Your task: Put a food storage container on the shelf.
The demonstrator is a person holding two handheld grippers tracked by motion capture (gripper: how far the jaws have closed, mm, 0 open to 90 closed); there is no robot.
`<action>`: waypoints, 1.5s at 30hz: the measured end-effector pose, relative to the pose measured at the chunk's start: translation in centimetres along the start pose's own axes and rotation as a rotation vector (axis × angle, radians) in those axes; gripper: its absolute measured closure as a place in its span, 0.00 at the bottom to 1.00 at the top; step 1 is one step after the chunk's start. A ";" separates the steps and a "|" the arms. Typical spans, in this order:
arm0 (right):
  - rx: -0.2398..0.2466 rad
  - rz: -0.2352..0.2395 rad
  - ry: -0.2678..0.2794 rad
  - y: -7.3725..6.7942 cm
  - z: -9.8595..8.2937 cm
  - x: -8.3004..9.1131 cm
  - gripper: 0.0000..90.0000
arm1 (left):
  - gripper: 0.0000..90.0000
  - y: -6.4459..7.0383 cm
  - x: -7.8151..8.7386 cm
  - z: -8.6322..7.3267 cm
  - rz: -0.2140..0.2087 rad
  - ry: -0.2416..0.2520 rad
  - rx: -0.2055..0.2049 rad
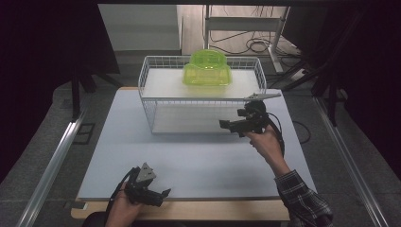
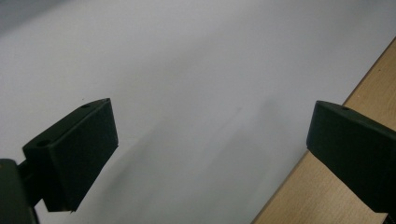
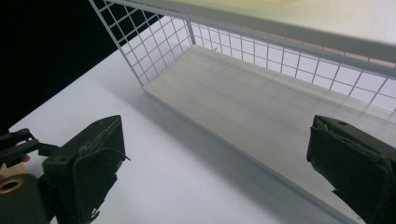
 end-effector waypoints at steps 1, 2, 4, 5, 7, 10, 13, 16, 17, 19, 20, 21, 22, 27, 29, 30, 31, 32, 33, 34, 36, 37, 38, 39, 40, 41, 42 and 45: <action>0.000 -0.004 -0.001 0.0 -0.2 0.0 0.04 | 0.02 0.0 0.0 0.0 -0.001 -0.001 0.000; 0.003 -0.009 -0.002 0.0 -0.4 0.0 0.04 | 0.02 0.0 0.0 0.0 -0.001 -0.002 -0.001; 0.013 -0.018 -0.005 0.1 -0.8 -0.1 0.03 | 0.02 0.0 0.0 0.0 0.001 -0.003 -0.004; 0.016 -0.024 -0.006 0.1 -1.0 -0.1 0.03 | 0.02 0.1 -0.1 0.0 0.000 -0.003 -0.005; 0.023 -0.031 -0.008 0.1 -1.3 -0.1 0.02 | 0.02 0.0 -0.1 0.0 0.003 -0.004 -0.008; 0.040 -0.049 -0.010 0.2 -1.9 -0.3 0.01 | 0.02 0.0 -0.1 0.0 0.004 -0.003 -0.009; 0.049 -0.057 -0.016 0.2 -2.5 -0.5 0.01 | 0.02 0.0 -0.1 0.0 0.006 -0.002 -0.011; 0.056 -0.063 -0.023 0.2 -3.2 -0.7 0.01 | 0.02 0.0 0.0 0.0 0.008 0.000 -0.011; 0.058 -0.065 -0.025 0.2 -3.5 -0.7 0.01 | 0.02 0.0 0.0 0.0 0.008 0.001 -0.011; 0.060 -0.070 -0.029 0.3 -4.0 -0.8 0.01 | 0.02 0.0 0.0 0.0 0.008 0.000 -0.010; 0.063 -0.073 -0.030 0.3 -4.3 -0.9 0.01 | 0.02 0.0 0.0 0.0 0.008 -0.001 -0.009; 0.064 -0.073 -0.032 0.4 -4.6 -0.9 0.01 | 0.02 0.0 0.0 0.0 0.007 -0.002 -0.010; 0.064 -0.073 -0.032 0.4 -4.8 -1.0 0.01 | 0.02 0.0 -0.1 0.0 0.007 -0.003 -0.009; 0.049 -0.067 -0.029 0.6 -6.3 -1.2 0.01 | 0.02 0.0 -0.1 -0.1 0.008 -0.006 -0.010; 0.049 -0.073 -0.030 0.6 -7.0 -1.3 0.01 | 0.02 0.0 -0.1 -0.1 0.007 -0.006 -0.010; 0.048 -0.075 -0.031 0.7 -7.3 -1.3 0.01 | 0.02 0.0 -0.1 -0.1 0.008 -0.005 -0.010; 0.046 -0.075 -0.029 0.7 -7.6 -1.3 0.01 | 0.02 0.0 -0.1 -0.1 0.008 -0.005 -0.010; 0.045 -0.077 -0.030 0.7 -7.9 -1.3 0.01 | 0.02 0.0 -0.1 -0.1 0.007 -0.004 -0.010; 0.047 -0.081 -0.038 0.8 -8.2 -1.3 0.01 | 0.02 0.0 -0.1 -0.1 0.007 -0.003 -0.008; 0.047 -0.088 -0.040 0.8 -8.5 -1.3 0.01 | 0.02 0.0 -0.1 -0.1 0.007 -0.002 -0.008; 0.038 -0.089 -0.037 0.8 -9.1 -1.2 0.00 | 0.02 -0.1 0.0 0.0 0.007 0.001 -0.006; 0.036 -0.088 -0.037 0.8 -9.3 -1.1 0.00 | 0.02 -0.1 0.0 0.0 0.007 0.002 -0.005; 0.038 -0.093 -0.035 0.9 -9.5 -1.0 0.00 | 0.02 -0.1 0.0 0.0 0.007 0.003 -0.005; 0.038 -0.096 -0.033 0.8 -9.6 -0.9 0.00 | 0.02 -0.1 0.0 0.0 0.007 0.003 -0.006; 0.043 -0.099 -0.032 0.8 -9.8 -0.7 0.00 | 0.02 -0.1 0.0 0.0 0.006 0.004 -0.005; 0.049 -0.101 -0.030 0.8 -9.9 -0.6 0.00 | 0.02 -0.1 0.0 0.0 0.007 0.004 -0.005; 0.050 -0.102 -0.028 0.8 -10.0 -0.5 0.00 | 0.02 -0.1 0.0 0.0 0.007 0.006 -0.004; 0.058 -0.103 -0.022 0.6 -10.3 -0.1 0.00 | 0.02 -0.2 0.0 0.0 0.008 0.006 -0.005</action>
Point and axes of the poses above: each handheld gripper's, and its own axes: x roughly backward along the jaws, z roughly out of its top, y roughly to its right, the point moved 9 cm from there along -x, roughly forward along the jaws, and after that the axes turned 4 degrees about -x, right-handed, at the moved point
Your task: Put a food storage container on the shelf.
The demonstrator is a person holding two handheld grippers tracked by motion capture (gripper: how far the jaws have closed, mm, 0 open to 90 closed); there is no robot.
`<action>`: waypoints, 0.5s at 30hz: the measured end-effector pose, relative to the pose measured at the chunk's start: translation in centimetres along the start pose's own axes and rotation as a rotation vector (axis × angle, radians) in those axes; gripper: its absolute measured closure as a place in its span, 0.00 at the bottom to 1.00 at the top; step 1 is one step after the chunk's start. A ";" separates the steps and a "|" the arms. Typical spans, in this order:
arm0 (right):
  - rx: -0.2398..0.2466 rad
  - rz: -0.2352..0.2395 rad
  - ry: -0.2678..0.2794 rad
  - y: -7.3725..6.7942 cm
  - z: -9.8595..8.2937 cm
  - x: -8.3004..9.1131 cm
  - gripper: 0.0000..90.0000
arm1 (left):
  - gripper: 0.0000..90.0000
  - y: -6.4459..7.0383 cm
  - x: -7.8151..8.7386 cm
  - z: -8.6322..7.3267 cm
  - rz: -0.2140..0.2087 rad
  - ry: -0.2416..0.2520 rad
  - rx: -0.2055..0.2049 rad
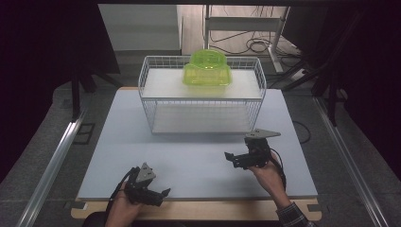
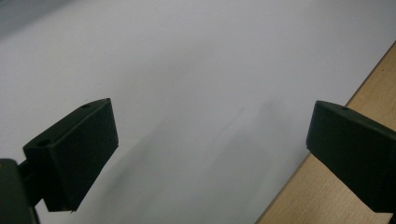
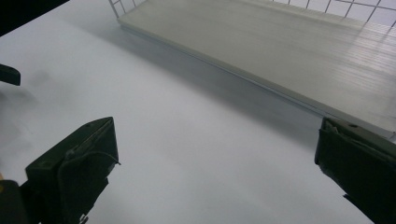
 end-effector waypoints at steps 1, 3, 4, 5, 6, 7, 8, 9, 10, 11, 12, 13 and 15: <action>0.003 0.000 0.001 0.0 -0.1 0.1 0.00 | 0.02 0.0 0.0 0.0 0.001 0.000 0.000; 0.008 -0.004 0.001 -0.1 -0.3 0.3 0.00 | 0.02 0.0 0.0 0.0 0.001 0.002 -0.001; 0.012 -0.005 0.000 -0.1 -0.5 0.3 0.00 | 0.02 0.0 0.0 0.0 0.001 0.003 0.000; 0.014 -0.008 -0.001 -0.2 -0.6 0.4 0.00 | 0.02 0.0 0.0 0.0 0.002 0.004 0.000; 0.017 -0.012 -0.004 -0.2 -0.8 0.5 0.00 | 0.02 0.0 0.0 0.0 0.002 0.005 0.000; 0.020 -0.014 -0.005 -0.2 -1.0 0.6 0.00 | 0.02 -0.1 0.0 0.0 0.003 0.005 -0.001; 0.022 -0.017 -0.005 -0.1 -1.2 0.7 0.00 | 0.02 -0.1 0.0 0.0 0.003 0.004 -0.001; 0.022 -0.018 -0.006 -0.1 -1.3 0.8 0.00 | 0.02 -0.1 0.0 0.0 0.003 0.005 -0.002; 0.021 -0.020 -0.008 -0.1 -1.5 0.9 0.00 | 0.02 -0.1 0.0 0.0 0.002 0.006 -0.002; 0.020 -0.022 -0.008 0.0 -1.7 1.0 0.00 | 0.02 -0.1 0.0 0.0 0.002 0.005 -0.003; 0.020 -0.025 -0.008 0.1 -1.9 1.1 0.00 | 0.02 -0.1 0.0 0.0 0.004 0.005 -0.004; 0.019 -0.025 -0.009 0.1 -2.1 1.2 0.00 | 0.02 -0.1 0.0 0.0 0.004 0.006 -0.005; 0.018 -0.032 -0.013 0.3 -2.5 1.5 0.00 | 0.02 -0.1 0.0 0.0 0.004 0.007 -0.005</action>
Point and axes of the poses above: each handheld gripper's, and its own axes: x roughly backward along the jaws, z roughly out of its top, y roughly to its right, the point moved 9 cm from there along -x, roughly forward along the jaws, and after that the axes turned 4 degrees about -x, right-handed, at the moved point
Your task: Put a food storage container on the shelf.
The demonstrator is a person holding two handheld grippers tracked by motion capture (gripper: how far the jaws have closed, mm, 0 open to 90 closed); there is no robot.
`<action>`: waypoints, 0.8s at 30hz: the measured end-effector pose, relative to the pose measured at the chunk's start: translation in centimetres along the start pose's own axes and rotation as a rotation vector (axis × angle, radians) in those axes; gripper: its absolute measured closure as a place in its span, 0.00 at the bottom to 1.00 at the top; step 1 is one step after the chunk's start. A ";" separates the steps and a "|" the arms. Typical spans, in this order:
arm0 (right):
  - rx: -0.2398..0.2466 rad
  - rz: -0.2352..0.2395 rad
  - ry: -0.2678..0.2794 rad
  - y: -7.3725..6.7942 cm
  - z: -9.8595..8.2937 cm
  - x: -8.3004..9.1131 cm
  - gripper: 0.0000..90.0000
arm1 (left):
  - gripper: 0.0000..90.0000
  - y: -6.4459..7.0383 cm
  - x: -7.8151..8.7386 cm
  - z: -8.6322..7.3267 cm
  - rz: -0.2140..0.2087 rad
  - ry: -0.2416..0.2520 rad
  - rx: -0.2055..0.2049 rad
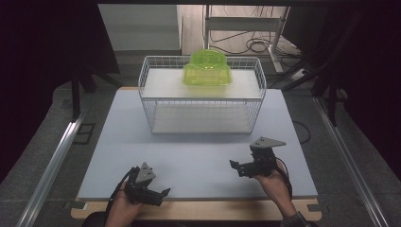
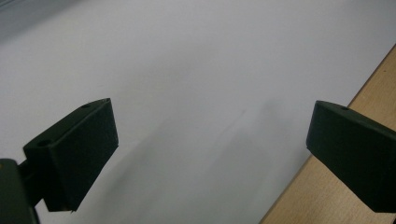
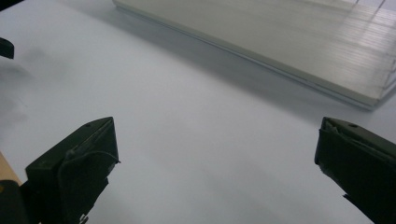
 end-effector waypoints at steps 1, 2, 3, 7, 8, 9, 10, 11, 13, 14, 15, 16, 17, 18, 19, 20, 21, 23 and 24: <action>0.001 -0.002 -0.002 0.1 -0.2 0.1 0.00 | 0.02 0.0 0.0 0.0 0.000 0.001 0.000; 0.003 -0.006 -0.001 0.2 -0.4 0.2 0.00 | 0.02 0.0 0.0 0.0 0.001 0.001 0.000; 0.001 -0.009 -0.003 0.2 -0.6 0.3 0.00 | 0.02 0.0 0.0 0.0 0.001 0.002 0.000; -0.004 -0.023 -0.009 0.6 -1.5 0.7 0.00 | 0.02 0.0 0.0 0.0 0.001 0.006 0.002; -0.007 -0.026 -0.010 0.7 -1.7 0.8 0.00 | 0.02 0.0 0.0 0.0 0.000 0.006 0.002; -0.009 -0.027 -0.011 0.8 -2.0 0.9 0.00 | 0.02 0.0 0.0 0.0 -0.002 0.006 0.001; -0.011 -0.031 -0.014 0.9 -2.2 1.0 0.00 | 0.02 0.0 0.0 0.0 -0.003 0.006 0.001; -0.011 -0.035 -0.015 1.0 -2.4 1.1 0.00 | 0.02 0.0 -0.1 0.0 -0.002 0.005 0.001; -0.014 -0.039 -0.022 1.1 -2.8 1.2 0.00 | 0.02 0.0 -0.1 0.0 -0.003 0.005 0.000; -0.017 -0.038 -0.023 1.1 -3.0 1.2 0.00 | 0.01 0.0 -0.1 0.0 -0.003 0.004 0.000; -0.021 -0.039 -0.027 1.1 -3.3 1.2 0.00 | 0.01 0.0 -0.1 0.0 -0.002 0.004 0.000; -0.021 -0.040 -0.031 1.1 -3.5 1.2 0.00 | 0.01 0.0 -0.1 0.0 -0.002 0.004 -0.001; -0.021 -0.041 -0.034 1.1 -3.7 1.2 0.00 | 0.01 0.0 -0.1 0.0 -0.003 0.004 -0.001; -0.024 -0.041 -0.039 1.1 -3.9 1.2 0.00 | 0.01 0.0 -0.1 0.0 -0.002 0.003 -0.002; -0.024 -0.041 -0.043 1.1 -4.1 1.2 0.00 | 0.01 0.0 -0.1 0.0 -0.002 0.002 -0.003; -0.022 -0.043 -0.047 1.1 -4.4 1.2 0.00 | 0.01 0.0 -0.1 0.0 -0.003 0.002 -0.002; -0.019 -0.045 -0.051 1.1 -4.6 1.2 0.00 | 0.01 0.0 -0.1 0.0 -0.003 0.002 -0.002; -0.015 -0.051 -0.060 1.0 -5.0 1.1 0.00 | 0.01 0.0 -0.1 0.0 -0.003 0.000 -0.002; -0.013 -0.052 -0.067 1.0 -5.2 1.1 0.00 | 0.01 0.0 -0.1 0.0 -0.003 -0.002 -0.003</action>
Point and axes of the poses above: each handheld gripper's, and its own axes: x roughly backward along the jaws, z roughly out of its top, y roughly to its right, the point moved 9 cm from there along -x, roughly forward along the jaws, and after that the axes turned 4 degrees about -x, right-handed, at the moved point
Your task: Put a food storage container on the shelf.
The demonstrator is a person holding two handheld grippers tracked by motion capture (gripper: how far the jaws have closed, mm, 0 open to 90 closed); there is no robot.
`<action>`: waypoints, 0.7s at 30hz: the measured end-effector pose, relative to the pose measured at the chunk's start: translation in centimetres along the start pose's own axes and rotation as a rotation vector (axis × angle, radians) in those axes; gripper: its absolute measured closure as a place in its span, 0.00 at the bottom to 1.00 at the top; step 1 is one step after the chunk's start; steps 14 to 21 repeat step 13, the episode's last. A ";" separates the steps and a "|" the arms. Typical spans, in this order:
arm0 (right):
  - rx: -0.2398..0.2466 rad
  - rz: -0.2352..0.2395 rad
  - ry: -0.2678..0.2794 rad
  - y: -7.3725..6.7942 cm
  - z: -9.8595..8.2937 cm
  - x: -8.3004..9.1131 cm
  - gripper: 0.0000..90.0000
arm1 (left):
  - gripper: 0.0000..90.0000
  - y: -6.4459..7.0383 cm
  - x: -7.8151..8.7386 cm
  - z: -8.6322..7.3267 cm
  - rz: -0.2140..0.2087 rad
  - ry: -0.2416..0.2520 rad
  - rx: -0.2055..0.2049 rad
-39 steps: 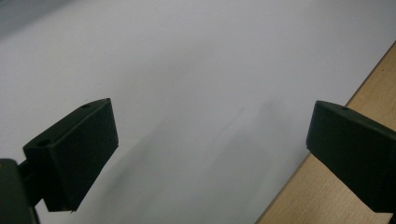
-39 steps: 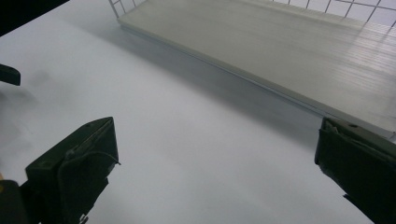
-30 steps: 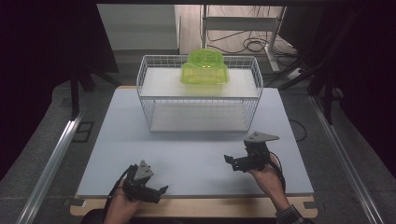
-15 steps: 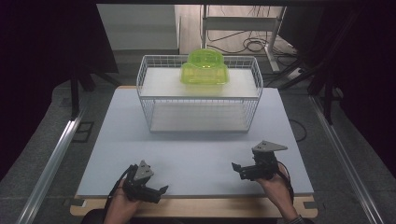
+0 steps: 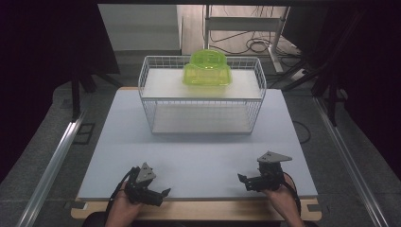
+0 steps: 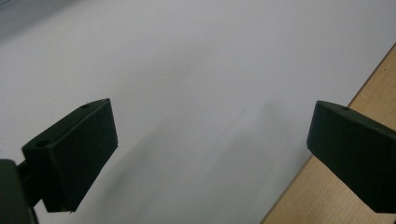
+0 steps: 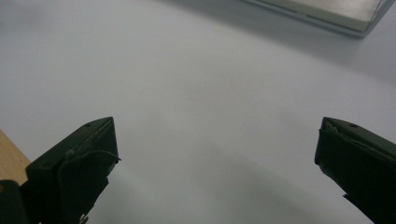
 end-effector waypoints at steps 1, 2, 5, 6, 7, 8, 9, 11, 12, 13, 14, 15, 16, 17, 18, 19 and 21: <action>-0.001 -0.001 -0.009 0.0 -0.3 -0.1 0.00 | 0.01 0.0 0.0 0.0 0.000 0.000 0.000; -0.001 -0.001 -0.014 0.0 -0.4 -0.1 0.00 | 0.01 0.0 0.0 0.0 0.001 -0.001 -0.001; -0.009 -0.006 -0.041 0.1 -1.0 -0.4 0.00 | 0.01 0.0 0.0 -0.1 0.003 -0.003 0.000; -0.011 -0.005 -0.050 0.1 -1.2 -0.5 0.00 | 0.01 0.0 0.0 -0.1 0.004 -0.004 -0.001; -0.013 -0.007 -0.061 0.1 -1.4 -0.6 0.00 | 0.01 0.0 0.0 -0.1 0.005 -0.005 -0.001; -0.015 -0.009 -0.068 0.1 -1.6 -0.7 0.00 | 0.01 0.0 -0.1 -0.1 0.005 -0.006 -0.001; -0.013 -0.013 -0.074 0.2 -1.7 -0.8 0.00 | 0.01 0.0 -0.1 -0.1 0.005 -0.007 -0.002; -0.017 -0.021 -0.081 0.3 -1.8 -0.9 0.00 | 0.01 0.0 -0.1 -0.1 0.004 -0.009 0.001; -0.016 -0.023 -0.083 0.4 -1.8 -0.9 0.00 | 0.01 -0.1 -0.1 -0.1 0.004 -0.008 0.005; -0.016 -0.024 -0.086 0.4 -1.8 -0.9 0.00 | 0.01 -0.1 -0.1 -0.1 0.007 -0.009 0.007; -0.016 -0.024 -0.086 0.4 -1.8 -0.9 0.00 | 0.01 -0.1 -0.1 -0.1 0.007 -0.009 0.007; -0.016 -0.024 -0.086 0.4 -1.8 -0.9 0.00 | 0.01 -0.1 -0.1 -0.1 0.007 -0.009 0.007; -0.016 -0.024 -0.086 0.4 -1.8 -0.9 0.00 | 0.01 -0.1 -0.1 -0.1 0.007 -0.009 0.007; -0.016 -0.024 -0.086 0.4 -1.8 -0.9 0.00 | 0.01 -0.1 -0.1 -0.1 0.007 -0.009 0.007; -0.016 -0.024 -0.086 0.4 -1.8 -0.9 0.00 | 0.01 -0.1 -0.1 -0.1 0.007 -0.009 0.007; -0.016 -0.024 -0.086 0.4 -1.8 -0.9 0.00 | 0.01 -0.1 -0.1 -0.1 0.007 -0.009 0.007; -0.016 -0.024 -0.086 0.4 -1.8 -0.9 0.00 | 0.01 -0.1 -0.1 -0.1 0.007 -0.009 0.007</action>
Point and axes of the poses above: each handheld gripper's, and its own axes: x roughly backward along the jaws, z roughly out of its top, y roughly to its right, the point moved 9 cm from there along -x, roughly forward along the jaws, and after that the axes turned 4 degrees about -x, right-handed, at the moved point
